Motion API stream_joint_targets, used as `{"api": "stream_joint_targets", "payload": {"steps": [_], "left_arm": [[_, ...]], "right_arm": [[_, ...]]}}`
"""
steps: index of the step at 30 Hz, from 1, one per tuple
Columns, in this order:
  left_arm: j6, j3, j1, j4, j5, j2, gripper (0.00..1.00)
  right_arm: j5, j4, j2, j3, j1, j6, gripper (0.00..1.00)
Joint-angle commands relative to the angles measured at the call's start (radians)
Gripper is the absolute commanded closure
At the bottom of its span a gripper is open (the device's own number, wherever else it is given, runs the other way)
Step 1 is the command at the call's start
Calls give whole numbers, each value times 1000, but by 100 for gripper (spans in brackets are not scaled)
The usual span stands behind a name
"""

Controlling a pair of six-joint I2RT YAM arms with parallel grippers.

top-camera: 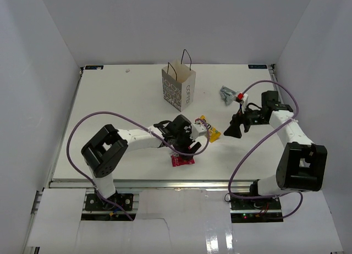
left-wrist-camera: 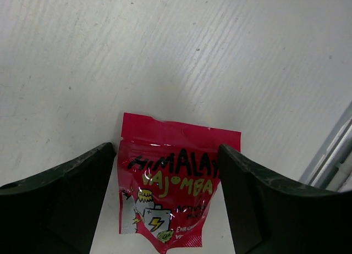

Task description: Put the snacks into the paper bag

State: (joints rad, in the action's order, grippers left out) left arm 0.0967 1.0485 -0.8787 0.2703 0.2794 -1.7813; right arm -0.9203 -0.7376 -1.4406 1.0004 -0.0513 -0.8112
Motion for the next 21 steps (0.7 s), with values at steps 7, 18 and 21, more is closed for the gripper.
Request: {"api": "stream_joint_targets", "payload": {"steps": [7,18,21], "left_arm": [[-20,-31,-78,58,-361,-35,40],[-132,-76,-95,-16,-358,68,100],[-163,-94,-95,-46,-313,123,100]], "right_arm": [[-8,86,-10,20,-15,64,10],[-3,95,-9,6,-18,83,10],[1,101,-1,-2,-19,87,10]]}}
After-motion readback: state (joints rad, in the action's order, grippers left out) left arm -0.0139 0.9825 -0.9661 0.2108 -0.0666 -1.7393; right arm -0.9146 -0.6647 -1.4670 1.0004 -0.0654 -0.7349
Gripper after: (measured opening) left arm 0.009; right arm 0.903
